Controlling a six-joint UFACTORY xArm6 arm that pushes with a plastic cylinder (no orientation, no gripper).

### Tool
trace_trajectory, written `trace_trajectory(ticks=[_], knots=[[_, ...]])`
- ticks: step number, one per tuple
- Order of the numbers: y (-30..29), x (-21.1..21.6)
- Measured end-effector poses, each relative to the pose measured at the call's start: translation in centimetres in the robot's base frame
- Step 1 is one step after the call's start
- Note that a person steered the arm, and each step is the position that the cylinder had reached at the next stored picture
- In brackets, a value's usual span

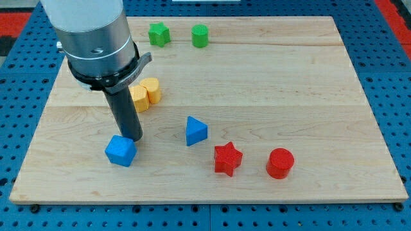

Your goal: Slide the blue triangle to the left of the red star

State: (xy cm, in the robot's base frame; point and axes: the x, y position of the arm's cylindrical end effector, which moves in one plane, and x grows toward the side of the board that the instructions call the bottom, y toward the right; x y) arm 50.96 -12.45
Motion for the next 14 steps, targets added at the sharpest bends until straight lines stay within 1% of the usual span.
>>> trace_trajectory(ticks=[1,2,3,4,6,7,8,9,11,12,13,14], knots=[[1.3,-1.9],[6.1,-5.0],[12.2,-5.3],[12.5,-4.3],[10.1,-1.2],[7.2,-1.0],[6.2,-0.9],[6.0,-0.5],[5.0,2.2],[4.3,0.8],[5.7,-3.0],[8.7,-5.5]])
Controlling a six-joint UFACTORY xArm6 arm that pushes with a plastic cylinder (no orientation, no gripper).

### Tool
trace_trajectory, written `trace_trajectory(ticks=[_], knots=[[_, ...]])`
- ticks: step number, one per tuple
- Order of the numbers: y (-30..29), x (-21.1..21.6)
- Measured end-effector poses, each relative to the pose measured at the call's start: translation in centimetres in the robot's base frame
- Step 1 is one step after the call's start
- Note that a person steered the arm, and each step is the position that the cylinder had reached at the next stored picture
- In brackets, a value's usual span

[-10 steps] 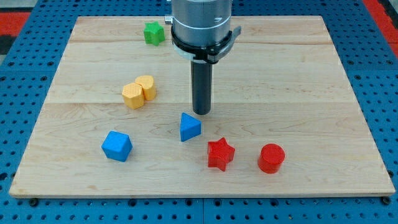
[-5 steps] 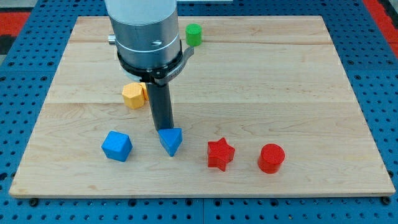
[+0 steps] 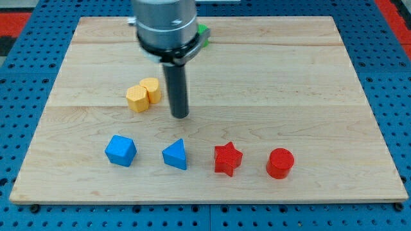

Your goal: Slide the blue triangle to the left of the red star

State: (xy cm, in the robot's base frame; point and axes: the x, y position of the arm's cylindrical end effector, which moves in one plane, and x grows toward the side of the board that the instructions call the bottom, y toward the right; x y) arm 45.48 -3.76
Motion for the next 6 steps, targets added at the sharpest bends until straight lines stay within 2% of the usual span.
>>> trace_trajectory(ticks=[6], knots=[[0.9,-5.1]])
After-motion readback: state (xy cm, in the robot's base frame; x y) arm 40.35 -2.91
